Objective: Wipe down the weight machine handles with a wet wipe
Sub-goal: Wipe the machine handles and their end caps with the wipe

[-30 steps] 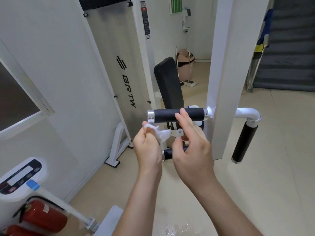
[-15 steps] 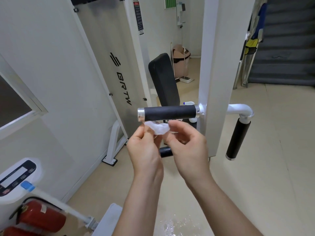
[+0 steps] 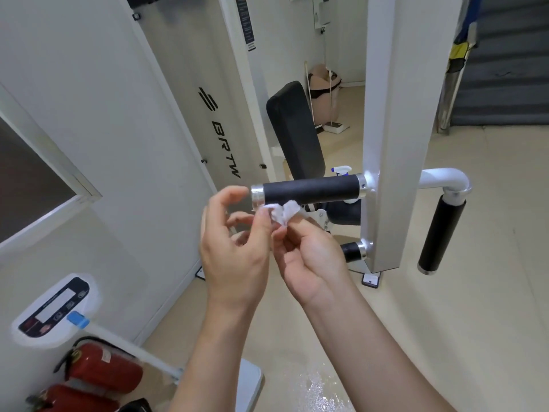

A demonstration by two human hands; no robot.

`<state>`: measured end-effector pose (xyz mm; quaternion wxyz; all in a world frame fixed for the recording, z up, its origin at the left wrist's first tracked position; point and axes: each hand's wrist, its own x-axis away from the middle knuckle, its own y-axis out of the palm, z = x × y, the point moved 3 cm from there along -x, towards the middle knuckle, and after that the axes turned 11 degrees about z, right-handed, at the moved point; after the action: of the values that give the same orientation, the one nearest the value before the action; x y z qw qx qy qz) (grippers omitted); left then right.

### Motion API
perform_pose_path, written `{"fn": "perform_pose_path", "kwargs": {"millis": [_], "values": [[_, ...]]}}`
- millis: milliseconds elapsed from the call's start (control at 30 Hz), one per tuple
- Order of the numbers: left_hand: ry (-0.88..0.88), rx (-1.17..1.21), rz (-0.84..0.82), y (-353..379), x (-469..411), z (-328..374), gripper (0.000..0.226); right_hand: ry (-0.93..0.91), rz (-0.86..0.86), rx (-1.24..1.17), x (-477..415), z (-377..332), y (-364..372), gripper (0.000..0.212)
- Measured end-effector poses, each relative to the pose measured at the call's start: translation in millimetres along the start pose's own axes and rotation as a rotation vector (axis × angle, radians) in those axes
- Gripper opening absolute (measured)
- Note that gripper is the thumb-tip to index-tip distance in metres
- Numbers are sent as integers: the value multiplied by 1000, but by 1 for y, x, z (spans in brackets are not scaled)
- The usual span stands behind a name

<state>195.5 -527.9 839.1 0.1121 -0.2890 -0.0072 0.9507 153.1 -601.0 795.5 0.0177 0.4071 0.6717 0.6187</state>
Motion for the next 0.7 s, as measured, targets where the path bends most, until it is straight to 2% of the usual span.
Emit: {"fn": "perform_pose_path", "kwargs": {"millis": [67,100,167,300,433,500,600,700], "values": [[122,-114,-110,6,-13,3,28,-4,-24,-49,2,1,3,25],[190,-176,-165,9,-19,2,27,-8,-43,-63,4,0,6,19],[230,-229,-216,14,-25,-3,26,3,-55,-80,7,1,13,16],[228,-303,-180,22,-26,-7,28,47,-52,-54,2,6,20,32],[247,-286,-168,24,-27,-10,29,29,74,-21,-1,-1,15,22],[247,-253,-158,24,-27,-10,28,-40,165,-98,-3,-16,7,24],[265,-250,-118,25,-25,-9,27,-151,182,-257,-6,-28,2,36],[261,-276,-88,26,-25,-11,27,-92,133,-278,-6,-8,11,33]]}}
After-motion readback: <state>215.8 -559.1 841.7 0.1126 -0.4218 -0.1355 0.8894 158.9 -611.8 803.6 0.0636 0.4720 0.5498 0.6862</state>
